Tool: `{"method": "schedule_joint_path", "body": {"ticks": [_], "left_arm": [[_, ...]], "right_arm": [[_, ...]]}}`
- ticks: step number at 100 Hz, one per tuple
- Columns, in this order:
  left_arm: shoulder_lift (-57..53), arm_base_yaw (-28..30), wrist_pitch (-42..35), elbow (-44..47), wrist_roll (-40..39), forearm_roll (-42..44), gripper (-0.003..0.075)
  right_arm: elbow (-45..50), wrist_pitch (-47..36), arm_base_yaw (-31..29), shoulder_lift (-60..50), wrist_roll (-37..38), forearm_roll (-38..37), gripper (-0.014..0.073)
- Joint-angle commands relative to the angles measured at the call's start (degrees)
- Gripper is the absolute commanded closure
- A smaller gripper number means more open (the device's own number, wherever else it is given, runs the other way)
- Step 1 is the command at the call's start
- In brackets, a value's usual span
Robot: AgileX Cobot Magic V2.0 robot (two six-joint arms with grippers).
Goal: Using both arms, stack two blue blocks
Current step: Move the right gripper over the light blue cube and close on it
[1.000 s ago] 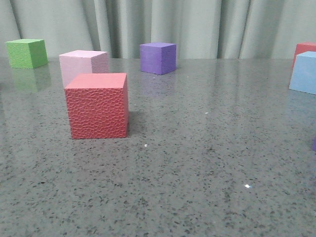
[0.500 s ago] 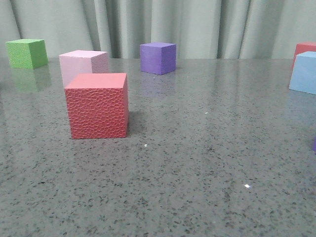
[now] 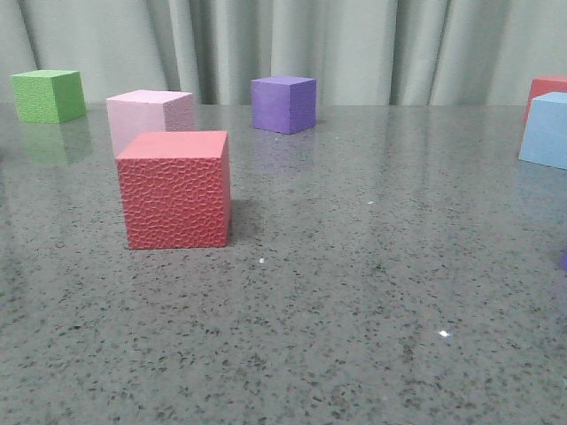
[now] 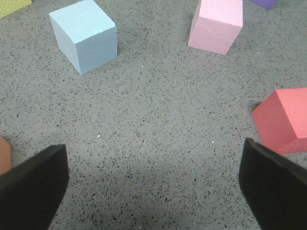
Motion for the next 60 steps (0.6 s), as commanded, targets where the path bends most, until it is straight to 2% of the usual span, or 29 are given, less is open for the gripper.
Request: {"method": "schedule_joint_path", "body": {"ticks": [1, 12, 29, 60], "left_arm": [[0.36, 0.12, -3.23, -1.96, 0.03, -0.67, 0.0029], [0.36, 0.12, -3.23, -1.96, 0.03, -0.67, 0.0029], [0.36, 0.12, -3.23, -1.96, 0.03, -0.67, 0.0029], [0.36, 0.12, -3.01, -1.96, 0.03, -0.67, 0.0029]], "right_arm": [[-1.92, -5.18, -0.33, 1.03, -0.43, 0.76, 0.0013], [-1.98, -7.59, -0.33, 1.88, 1.56, 0.80, 0.0013], [-2.94, -11.66, -0.33, 7.01, 9.93, -1.20, 0.0013], [-13.53, -11.67, -0.39, 26.24, 21.23, -9.65, 0.0013]]}}
